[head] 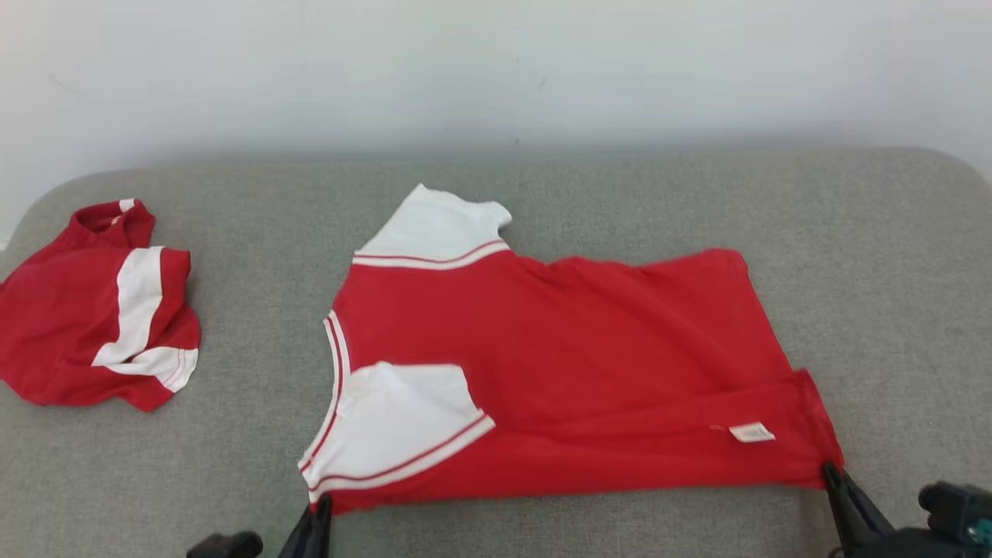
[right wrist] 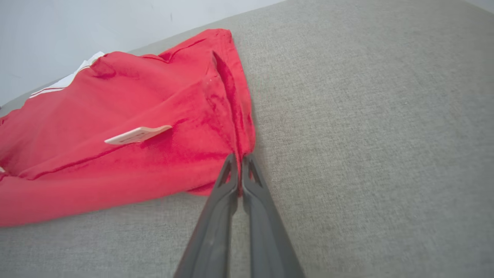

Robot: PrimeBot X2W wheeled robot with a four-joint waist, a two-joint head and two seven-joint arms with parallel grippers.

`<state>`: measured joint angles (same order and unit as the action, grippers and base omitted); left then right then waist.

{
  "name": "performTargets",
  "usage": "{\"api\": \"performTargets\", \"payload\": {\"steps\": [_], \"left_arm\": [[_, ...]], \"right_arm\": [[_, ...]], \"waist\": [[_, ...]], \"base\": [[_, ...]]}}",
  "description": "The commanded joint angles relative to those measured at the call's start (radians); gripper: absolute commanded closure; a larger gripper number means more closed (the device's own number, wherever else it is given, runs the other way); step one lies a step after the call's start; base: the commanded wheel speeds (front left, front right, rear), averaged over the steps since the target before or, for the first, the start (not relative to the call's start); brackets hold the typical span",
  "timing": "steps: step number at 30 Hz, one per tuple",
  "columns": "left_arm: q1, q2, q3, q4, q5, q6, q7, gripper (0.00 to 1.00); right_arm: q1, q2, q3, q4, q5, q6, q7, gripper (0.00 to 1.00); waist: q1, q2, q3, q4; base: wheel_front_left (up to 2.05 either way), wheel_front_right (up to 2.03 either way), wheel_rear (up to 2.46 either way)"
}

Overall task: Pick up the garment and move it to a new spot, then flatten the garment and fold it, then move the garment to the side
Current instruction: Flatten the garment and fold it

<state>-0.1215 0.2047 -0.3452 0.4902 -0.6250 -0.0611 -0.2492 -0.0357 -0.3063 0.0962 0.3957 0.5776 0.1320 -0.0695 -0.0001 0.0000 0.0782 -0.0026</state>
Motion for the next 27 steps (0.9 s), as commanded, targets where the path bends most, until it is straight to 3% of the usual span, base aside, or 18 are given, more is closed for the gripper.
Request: {"api": "performTargets", "payload": {"steps": [1,9,10,11,12,20,27], "left_arm": [[0.028,0.001,0.001,-0.011,-0.004,0.007,-0.006,1.00],[0.110,0.002,-0.012,-0.071,-0.009,0.033,0.002,1.00],[0.112,0.003,-0.014,-0.073,-0.004,0.036,0.001,0.85],[0.113,0.003,-0.013,-0.077,0.002,0.041,-0.001,0.26],[0.113,0.000,-0.009,-0.079,0.002,0.044,-0.004,0.00],[0.117,0.006,0.032,-0.131,0.039,0.062,-0.016,0.00],[0.137,0.015,0.125,-0.252,0.152,0.085,-0.017,0.00]], "right_arm": [[0.027,-0.007,-0.013,-0.014,0.007,-0.003,0.006,1.00],[0.140,0.028,-0.079,-0.118,-0.019,-0.003,0.055,1.00],[0.147,0.034,-0.086,-0.125,-0.026,-0.003,0.061,0.65],[0.151,0.038,-0.092,-0.136,-0.035,-0.003,0.064,0.04],[0.153,0.044,-0.097,-0.143,-0.043,-0.003,0.067,0.00],[0.148,0.061,-0.117,-0.212,-0.093,-0.003,0.023,0.00],[0.129,0.086,-0.117,-0.259,-0.120,-0.003,-0.063,0.00]], "waist": [[0.0001,0.0000,-0.011,0.001],[0.0001,0.0000,-0.014,0.002],[0.0001,0.0000,-0.015,0.002],[0.0001,0.0000,-0.016,0.001],[0.0001,0.0000,-0.018,0.000],[0.0001,0.0000,-0.038,-0.003],[0.0001,0.0000,-0.071,-0.005]], "base": [[0.00,0.00,0.00],[0.00,0.00,0.00],[0.00,0.00,0.00],[0.00,0.00,0.00],[0.00,0.00,0.00],[0.00,0.00,0.00],[0.00,0.00,0.00]]}}
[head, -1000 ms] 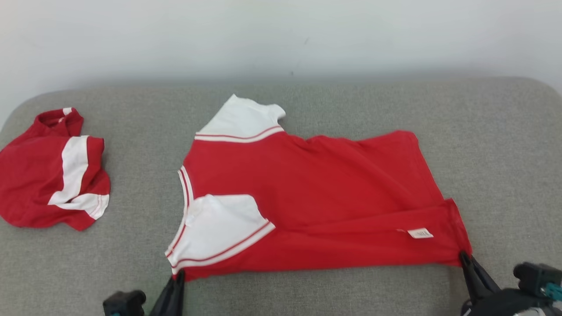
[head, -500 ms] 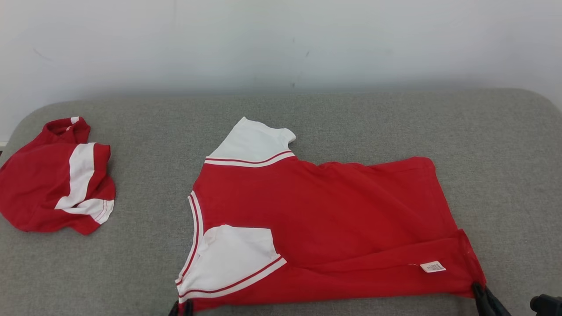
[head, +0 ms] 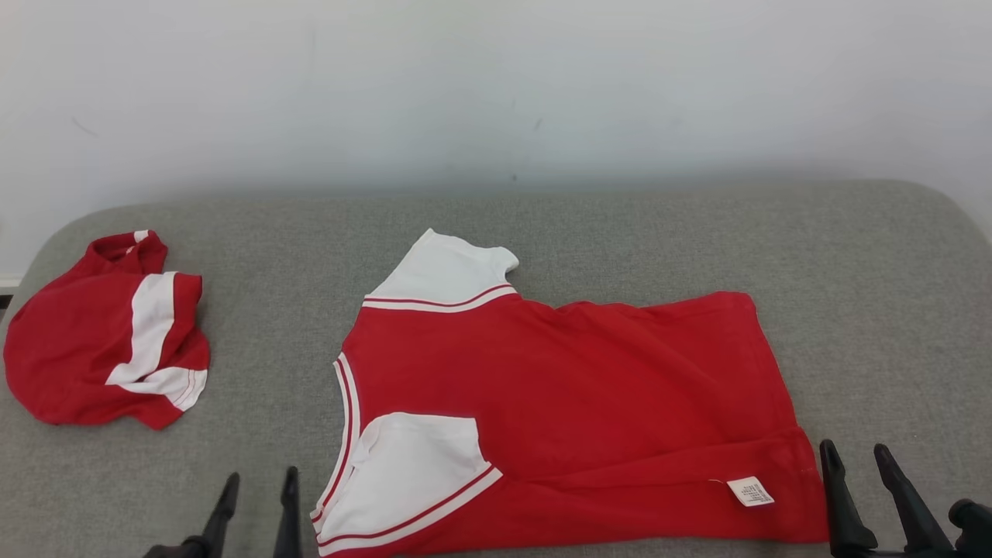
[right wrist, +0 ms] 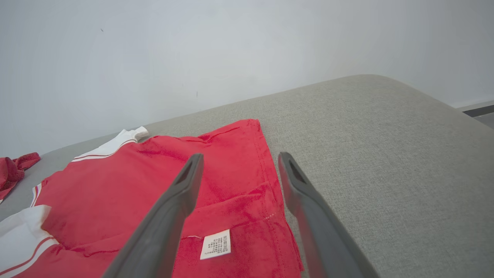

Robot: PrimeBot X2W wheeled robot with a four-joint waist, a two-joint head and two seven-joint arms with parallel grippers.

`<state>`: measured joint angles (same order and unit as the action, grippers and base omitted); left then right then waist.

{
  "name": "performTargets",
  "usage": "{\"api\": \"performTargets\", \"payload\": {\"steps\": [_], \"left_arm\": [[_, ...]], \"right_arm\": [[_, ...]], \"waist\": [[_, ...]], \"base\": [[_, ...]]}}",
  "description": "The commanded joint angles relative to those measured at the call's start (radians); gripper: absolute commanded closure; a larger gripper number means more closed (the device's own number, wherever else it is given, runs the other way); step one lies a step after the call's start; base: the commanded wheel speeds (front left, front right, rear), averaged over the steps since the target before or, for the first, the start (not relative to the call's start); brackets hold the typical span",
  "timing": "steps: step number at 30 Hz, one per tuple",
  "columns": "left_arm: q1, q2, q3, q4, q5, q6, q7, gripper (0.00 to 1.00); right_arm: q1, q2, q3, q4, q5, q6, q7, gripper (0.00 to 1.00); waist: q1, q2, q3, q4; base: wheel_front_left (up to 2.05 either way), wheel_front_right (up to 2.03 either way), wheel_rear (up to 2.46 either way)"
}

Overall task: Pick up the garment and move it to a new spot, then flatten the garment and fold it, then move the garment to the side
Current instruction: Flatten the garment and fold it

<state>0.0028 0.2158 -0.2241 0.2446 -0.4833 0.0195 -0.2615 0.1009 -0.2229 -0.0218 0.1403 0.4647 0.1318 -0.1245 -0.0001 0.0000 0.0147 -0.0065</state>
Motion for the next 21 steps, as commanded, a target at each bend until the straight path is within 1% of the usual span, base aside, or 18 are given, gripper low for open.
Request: {"api": "performTargets", "payload": {"steps": [1,8,16,20,21], "left_arm": [[0.018,0.002,0.020,-0.023,0.026,0.005,-0.005,0.00],[0.043,-0.019,0.110,-0.107,0.107,-0.002,-0.004,0.00],[0.025,-0.031,0.161,-0.110,0.166,-0.044,-0.004,0.00],[0.032,-0.035,0.180,-0.109,0.184,-0.059,-0.004,0.00],[0.038,-0.044,0.183,-0.112,0.190,-0.058,-0.004,0.00]], "right_arm": [[-0.012,0.005,0.006,-0.009,-0.013,-0.002,-0.021,0.00],[-0.040,0.031,0.025,-0.047,-0.053,-0.002,-0.095,0.00],[-0.057,0.053,0.047,-0.051,-0.129,-0.002,-0.125,0.00],[-0.050,0.066,0.050,-0.051,-0.154,-0.002,-0.134,0.00],[-0.048,0.074,0.047,-0.051,-0.158,-0.002,-0.134,0.00]], "waist": [[0.0001,0.0000,-0.011,-0.002],[0.0001,0.0000,-0.025,-0.009],[0.0001,0.0000,-0.027,-0.013],[0.0001,0.0000,-0.027,-0.013],[0.0001,0.0000,-0.027,-0.013]], "base": [[0.00,0.00,0.00],[0.00,0.00,0.00],[0.00,0.00,0.00],[0.00,0.00,0.00],[0.00,0.00,0.00]]}}
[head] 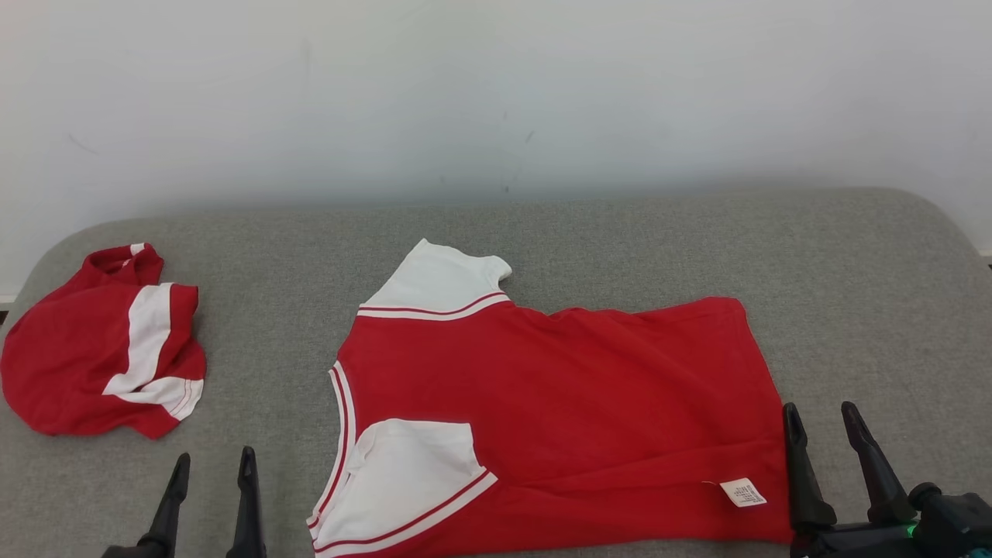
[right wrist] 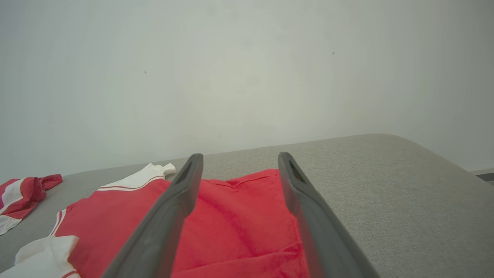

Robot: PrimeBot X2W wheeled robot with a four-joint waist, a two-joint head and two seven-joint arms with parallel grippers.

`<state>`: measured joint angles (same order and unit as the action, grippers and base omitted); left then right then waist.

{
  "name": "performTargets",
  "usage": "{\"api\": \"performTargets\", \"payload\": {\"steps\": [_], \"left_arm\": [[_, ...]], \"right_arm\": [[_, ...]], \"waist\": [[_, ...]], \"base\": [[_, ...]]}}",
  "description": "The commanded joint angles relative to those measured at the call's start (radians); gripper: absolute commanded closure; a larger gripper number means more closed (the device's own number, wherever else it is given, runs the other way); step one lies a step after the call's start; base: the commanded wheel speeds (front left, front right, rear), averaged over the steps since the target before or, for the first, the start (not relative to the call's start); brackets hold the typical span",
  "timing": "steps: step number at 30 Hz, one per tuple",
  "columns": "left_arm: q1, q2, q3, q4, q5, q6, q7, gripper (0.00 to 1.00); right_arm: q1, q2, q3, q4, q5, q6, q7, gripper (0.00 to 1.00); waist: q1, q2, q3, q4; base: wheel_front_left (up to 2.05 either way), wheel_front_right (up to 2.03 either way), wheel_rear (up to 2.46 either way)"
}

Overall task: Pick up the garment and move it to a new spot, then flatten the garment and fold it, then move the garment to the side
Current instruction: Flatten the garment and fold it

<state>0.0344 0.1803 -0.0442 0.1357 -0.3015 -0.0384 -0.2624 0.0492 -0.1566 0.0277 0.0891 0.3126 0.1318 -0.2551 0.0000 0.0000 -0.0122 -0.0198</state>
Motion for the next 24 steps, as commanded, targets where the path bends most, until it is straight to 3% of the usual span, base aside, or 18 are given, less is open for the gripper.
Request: {"api": "performTargets", "payload": {"steps": [1,24], "left_arm": [[0.015,-0.015,0.004,-0.007,0.015,0.002,-0.003,0.00],[0.069,-0.031,0.063,-0.011,0.059,-0.061,-0.003,0.00]], "right_arm": [[0.007,0.014,-0.005,-0.001,-0.009,-0.002,-0.005,0.00],[0.037,0.014,-0.007,0.019,-0.024,-0.002,-0.011,0.00]], "waist": [[0.0000,0.0000,-0.001,0.000],[0.0000,0.0000,-0.006,0.010]], "base": [[0.00,0.00,0.00],[0.00,0.00,0.00]]}}
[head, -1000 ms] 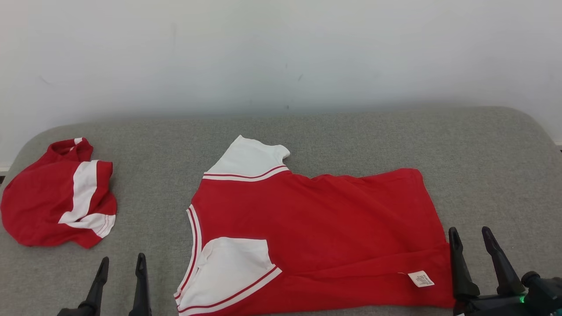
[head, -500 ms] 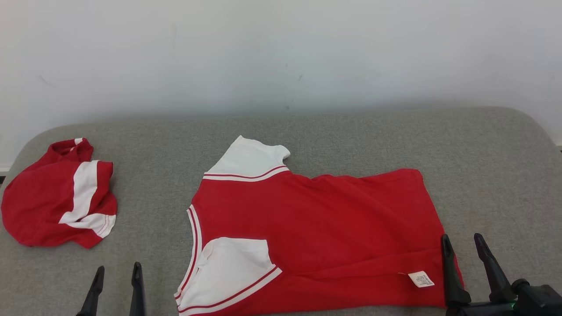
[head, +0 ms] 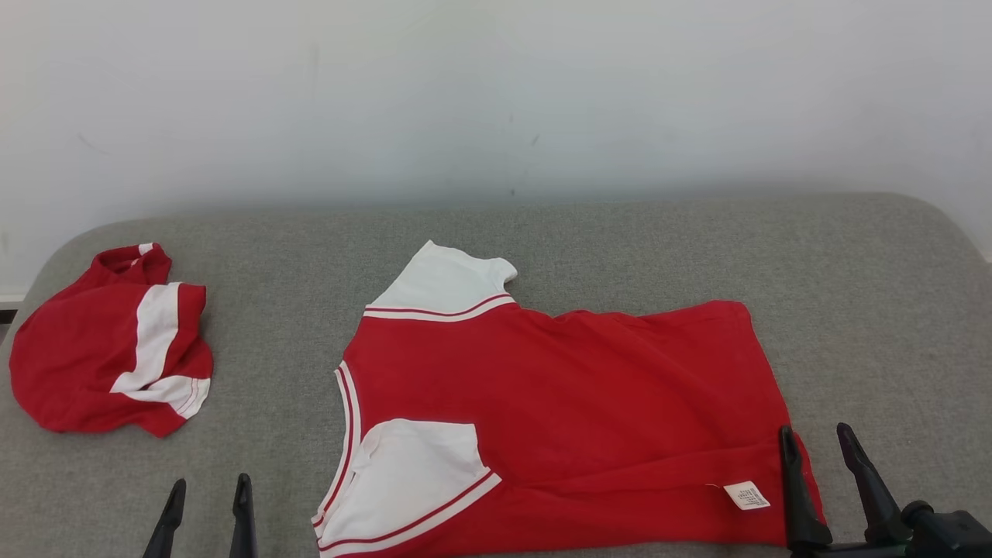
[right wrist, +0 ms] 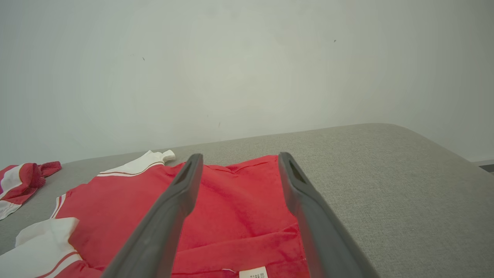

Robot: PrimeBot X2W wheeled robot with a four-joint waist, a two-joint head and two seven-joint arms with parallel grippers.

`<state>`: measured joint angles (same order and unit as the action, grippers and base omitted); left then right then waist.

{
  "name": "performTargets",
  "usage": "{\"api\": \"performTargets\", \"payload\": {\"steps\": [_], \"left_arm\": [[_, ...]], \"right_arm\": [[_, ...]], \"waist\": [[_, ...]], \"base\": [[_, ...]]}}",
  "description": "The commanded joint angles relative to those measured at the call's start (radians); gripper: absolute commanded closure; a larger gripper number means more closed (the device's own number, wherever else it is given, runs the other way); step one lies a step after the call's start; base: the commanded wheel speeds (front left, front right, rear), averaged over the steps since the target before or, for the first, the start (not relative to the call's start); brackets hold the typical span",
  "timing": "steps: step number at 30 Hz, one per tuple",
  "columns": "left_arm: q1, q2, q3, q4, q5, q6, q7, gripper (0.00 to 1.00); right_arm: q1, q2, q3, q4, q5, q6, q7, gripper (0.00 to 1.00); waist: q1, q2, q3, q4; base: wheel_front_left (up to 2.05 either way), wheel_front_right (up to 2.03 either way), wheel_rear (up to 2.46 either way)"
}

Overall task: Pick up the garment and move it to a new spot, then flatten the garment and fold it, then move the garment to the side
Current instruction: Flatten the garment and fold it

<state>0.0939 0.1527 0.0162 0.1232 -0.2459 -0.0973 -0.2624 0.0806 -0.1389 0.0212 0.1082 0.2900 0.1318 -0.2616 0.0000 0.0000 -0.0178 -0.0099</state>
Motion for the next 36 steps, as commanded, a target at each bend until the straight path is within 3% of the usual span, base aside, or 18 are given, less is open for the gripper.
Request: {"api": "performTargets", "payload": {"steps": [1,10,15,24,36], "left_arm": [[0.010,-0.004,0.004,0.002,0.006,-0.003,-0.003,0.00],[-0.006,-0.015,0.016,0.024,0.015,-0.013,-0.003,0.00],[-0.083,0.019,0.014,0.060,0.005,-0.017,0.001,0.00],[-0.361,0.131,-0.029,0.111,-0.035,-0.032,0.093,0.00],[-0.812,0.299,-0.211,0.242,-0.173,-0.032,0.213,0.00]], "right_arm": [[0.006,-0.004,0.000,0.001,-0.002,-0.002,-0.004,0.00],[-0.012,-0.001,-0.004,0.028,0.019,-0.002,-0.004,0.00],[-0.084,-0.016,0.015,0.075,0.033,-0.002,0.014,0.00],[-0.345,-0.057,0.044,0.220,0.058,-0.002,0.088,0.00],[-0.726,-0.078,0.071,0.416,0.042,-0.002,0.171,0.00]], "waist": [[0.0000,0.0000,0.000,0.000],[0.0000,0.0000,0.006,-0.003],[0.0000,0.0000,0.023,-0.023],[0.0000,0.0000,0.157,-0.067],[0.0000,0.0000,0.399,-0.130]], "base": [[0.00,0.00,0.00],[0.00,0.00,0.00],[0.00,0.00,0.00],[0.00,0.00,0.00],[0.00,0.00,0.00]]}}
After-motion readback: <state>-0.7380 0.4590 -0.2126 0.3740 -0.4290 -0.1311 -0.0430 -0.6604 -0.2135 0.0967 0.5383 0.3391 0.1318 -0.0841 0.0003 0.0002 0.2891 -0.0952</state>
